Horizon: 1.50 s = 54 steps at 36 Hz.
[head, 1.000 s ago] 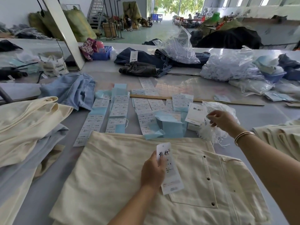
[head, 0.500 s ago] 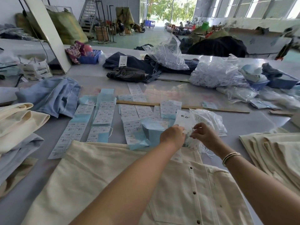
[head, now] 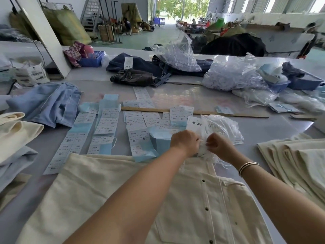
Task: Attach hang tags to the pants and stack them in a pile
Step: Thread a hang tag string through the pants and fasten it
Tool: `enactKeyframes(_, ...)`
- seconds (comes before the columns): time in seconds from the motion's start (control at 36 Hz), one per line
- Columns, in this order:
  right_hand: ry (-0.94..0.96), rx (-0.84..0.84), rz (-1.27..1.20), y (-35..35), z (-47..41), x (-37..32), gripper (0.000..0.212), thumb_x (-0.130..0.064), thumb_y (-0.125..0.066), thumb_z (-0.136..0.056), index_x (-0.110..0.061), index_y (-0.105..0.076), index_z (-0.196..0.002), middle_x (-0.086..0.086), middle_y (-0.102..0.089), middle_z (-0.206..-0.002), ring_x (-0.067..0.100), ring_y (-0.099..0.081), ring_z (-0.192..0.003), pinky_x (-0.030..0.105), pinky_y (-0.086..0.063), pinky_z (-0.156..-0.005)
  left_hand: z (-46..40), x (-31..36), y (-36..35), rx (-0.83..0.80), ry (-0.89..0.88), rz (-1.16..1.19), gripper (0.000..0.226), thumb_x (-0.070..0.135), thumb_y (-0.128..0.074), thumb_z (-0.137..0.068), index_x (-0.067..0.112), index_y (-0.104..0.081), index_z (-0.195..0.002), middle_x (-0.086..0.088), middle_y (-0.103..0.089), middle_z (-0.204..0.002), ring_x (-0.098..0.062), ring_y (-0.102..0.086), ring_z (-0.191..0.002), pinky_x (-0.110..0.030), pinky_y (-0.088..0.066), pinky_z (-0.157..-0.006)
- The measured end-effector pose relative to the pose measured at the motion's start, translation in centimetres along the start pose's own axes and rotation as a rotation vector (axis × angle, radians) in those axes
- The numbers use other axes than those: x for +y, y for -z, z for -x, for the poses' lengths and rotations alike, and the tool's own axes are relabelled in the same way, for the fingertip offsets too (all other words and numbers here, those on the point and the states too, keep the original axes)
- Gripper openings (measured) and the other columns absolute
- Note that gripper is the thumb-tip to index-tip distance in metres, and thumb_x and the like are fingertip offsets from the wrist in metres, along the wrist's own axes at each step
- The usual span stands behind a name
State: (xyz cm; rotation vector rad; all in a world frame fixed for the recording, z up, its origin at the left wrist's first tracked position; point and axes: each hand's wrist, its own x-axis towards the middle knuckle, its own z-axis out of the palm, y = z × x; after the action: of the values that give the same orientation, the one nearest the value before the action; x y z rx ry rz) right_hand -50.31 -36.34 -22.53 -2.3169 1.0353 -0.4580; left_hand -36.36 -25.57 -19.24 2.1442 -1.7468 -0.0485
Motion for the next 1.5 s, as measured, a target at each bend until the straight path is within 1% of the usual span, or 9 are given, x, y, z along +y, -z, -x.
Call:
enactKeyframes(0.22,-0.049,0.091,0.120,0.1,-0.2,0.7,0.025,0.010,-0.057,-0.084,0.002,-0.064,-0.107,0.017,-0.066,-0.107,0.030,-0.061,-0.098,0.036,-0.047,-0.091,3.6,-2.5,2.1,0.090,0.013,0.124,0.026,0.032,-0.055,-0.094,0.013,-0.071,-0.087,-0.005,-0.066,-0.081,-0.024,-0.059,-0.073,-0.026,-0.037,-0.060)
enactKeyframes(0.36,-0.074,0.085,0.209,-1.5,-0.6,-0.2,0.025,0.000,-0.053,-0.090,-0.010,-0.068,-0.106,0.011,-0.067,-0.107,0.022,-0.057,-0.089,0.026,-0.040,-0.074,7.0,-2.8,2.9,0.045,0.032,0.159,0.025,0.031,-0.056,-0.093,0.013,-0.071,-0.086,-0.006,-0.069,-0.083,-0.024,-0.058,-0.072,-0.026,-0.038,-0.060)
enactKeyframes(0.56,-0.158,0.085,0.277,-0.3,0.1,0.4,0.028,0.000,-0.056,-0.086,-0.005,-0.070,-0.110,0.018,-0.059,-0.125,0.035,-0.057,-0.110,0.035,-0.043,-0.095,10.4,-4.1,4.6,-0.027,0.129,0.212,0.028,0.035,-0.054,-0.092,0.014,-0.072,-0.086,-0.004,-0.066,-0.078,-0.023,-0.059,-0.074,-0.026,-0.039,-0.060)
enactKeyframes(0.69,-0.034,0.383,-0.002,-1.4,3.4,-4.9,0.029,0.002,-0.059,-0.085,-0.013,-0.069,-0.107,0.012,-0.061,-0.114,0.022,-0.057,-0.082,0.025,-0.044,-0.070,11.8,-6.0,5.9,0.041,0.120,0.112,0.030,0.037,-0.053,-0.094,0.015,-0.072,-0.090,-0.003,-0.070,-0.086,-0.021,-0.059,-0.075,-0.025,-0.041,-0.061)
enactKeyframes(0.78,-0.008,0.229,-0.267,-4.3,7.0,-8.5,0.017,-0.008,-0.061,-0.090,-0.019,-0.067,-0.101,0.005,-0.067,-0.093,0.011,-0.058,-0.073,0.024,-0.046,-0.068,12.5,-6.6,6.5,0.111,0.100,0.084,0.029,0.038,-0.054,-0.095,0.016,-0.073,-0.093,-0.002,-0.070,-0.088,-0.020,-0.060,-0.074,-0.025,-0.041,-0.061)
enactKeyframes(0.89,-0.099,-0.021,-0.423,-8.4,11.7,-11.4,0.021,-0.027,-0.060,-0.092,-0.021,-0.064,-0.112,-0.005,-0.067,-0.095,0.013,-0.063,-0.085,0.033,-0.051,-0.081,13.8,-6.8,7.2,0.151,0.090,0.109,0.028,0.038,-0.056,-0.094,0.018,-0.074,-0.098,-0.002,-0.072,-0.092,-0.022,-0.064,-0.079,-0.030,-0.052,-0.067)
enactKeyframes(1.11,-0.228,-0.179,-0.830,-12.0,15.5,-15.5,0.016,-0.019,-0.053,-0.097,-0.017,-0.064,-0.108,0.003,-0.056,-0.054,0.008,-0.043,-0.042,0.018,-0.035,-0.042,16.3,-6.7,8.8,0.217,0.093,0.113,0.024,0.034,-0.058,-0.093,0.018,-0.075,-0.101,-0.004,-0.073,-0.098,-0.024,-0.065,-0.085,-0.030,-0.052,-0.070)
enactKeyframes(1.36,-0.172,-0.262,-0.731,-12.7,17.1,-17.5,0.027,-0.014,-0.064,-0.089,-0.022,-0.070,-0.063,0.011,-0.071,-0.075,0.004,-0.045,-0.042,0.016,-0.036,-0.045,16.9,-7.2,10.1,0.268,0.106,0.145,0.024,0.033,-0.059,-0.093,0.017,-0.075,-0.102,-0.003,-0.074,-0.096,-0.021,-0.066,-0.081,-0.028,-0.054,-0.069)
enactKeyframes(1.5,-0.155,-0.362,-0.959,-11.8,17.3,-17.1,0.013,-0.014,-0.067,-0.086,-0.012,-0.077,-0.077,0.004,-0.066,-0.065,0.009,-0.054,-0.056,0.018,-0.043,-0.054,17.0,-7.8,9.7,0.153,0.165,0.203,0.028,0.036,-0.060,-0.092,0.015,-0.073,-0.106,-0.004,-0.073,-0.102,-0.022,-0.066,-0.090,-0.034,-0.055,-0.077)
